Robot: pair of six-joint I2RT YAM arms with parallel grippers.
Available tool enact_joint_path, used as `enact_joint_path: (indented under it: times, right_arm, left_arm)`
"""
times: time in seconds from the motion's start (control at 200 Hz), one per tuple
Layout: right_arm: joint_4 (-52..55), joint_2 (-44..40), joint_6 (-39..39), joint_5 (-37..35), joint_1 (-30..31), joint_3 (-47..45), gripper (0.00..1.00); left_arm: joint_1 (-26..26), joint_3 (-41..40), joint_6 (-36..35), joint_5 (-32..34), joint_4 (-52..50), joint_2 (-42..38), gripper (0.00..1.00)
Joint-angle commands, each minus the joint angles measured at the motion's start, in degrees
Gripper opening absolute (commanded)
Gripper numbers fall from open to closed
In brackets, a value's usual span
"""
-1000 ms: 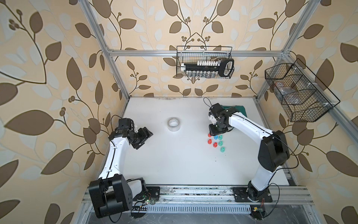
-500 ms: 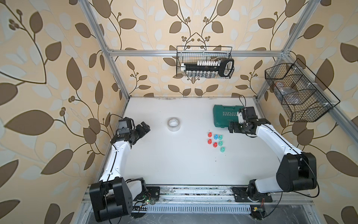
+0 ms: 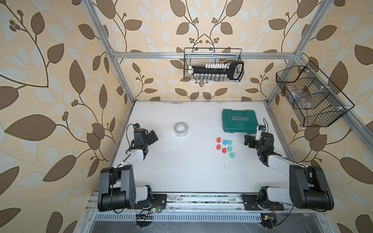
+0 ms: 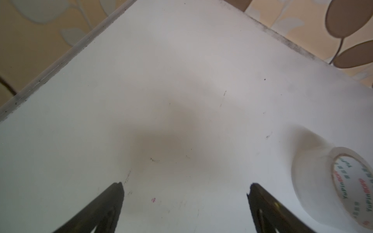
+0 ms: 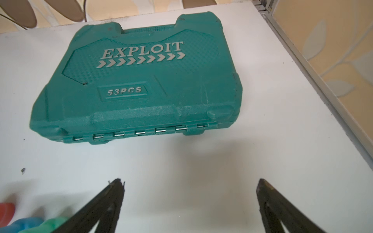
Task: Close the stamp cap
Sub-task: Reset both arms
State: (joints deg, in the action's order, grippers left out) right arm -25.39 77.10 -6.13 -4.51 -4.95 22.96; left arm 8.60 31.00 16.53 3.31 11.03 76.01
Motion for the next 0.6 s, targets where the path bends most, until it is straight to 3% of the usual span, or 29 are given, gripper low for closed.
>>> enact_joint_path:
  times: [0.0,0.12,0.235,0.3,0.38,0.52,0.595]
  right_arm:
    - [-20.5,3.3,-0.7,1.6,-0.1,-3.9,0.98]
    - [-22.3,4.7,0.8,3.9,0.3,-4.3,0.98]
    - [-31.4,10.0,1.8,4.2,1.3,-5.8,0.98]
    - [-22.6,8.2,2.4,2.5,2.4,-3.1,0.98]
    - [-24.0,9.7,4.0,-1.7,5.0,-2.5,0.98]
    - [-22.0,9.0,4.0,-2.8,5.5,-2.1,0.98]
    - [-22.3,9.0,4.2,-3.2,5.7,-2.3,0.98]
  left_arm:
    - [-1.8,-2.0,-2.7,4.5,9.7,3.0,0.99]
    - [-4.6,-4.9,-7.6,5.6,18.4,3.0,0.99]
    - [-8.0,-9.3,-10.3,8.4,27.4,4.2,0.99]
    - [-12.8,-12.9,-15.0,11.8,35.7,5.7,0.99]
    - [-17.4,-16.1,-19.4,14.1,45.7,9.6,0.99]
    - [-17.0,-14.1,-18.6,13.8,41.1,9.2,0.99]
    - [-14.1,-10.6,-17.0,10.0,34.9,10.0,0.99]
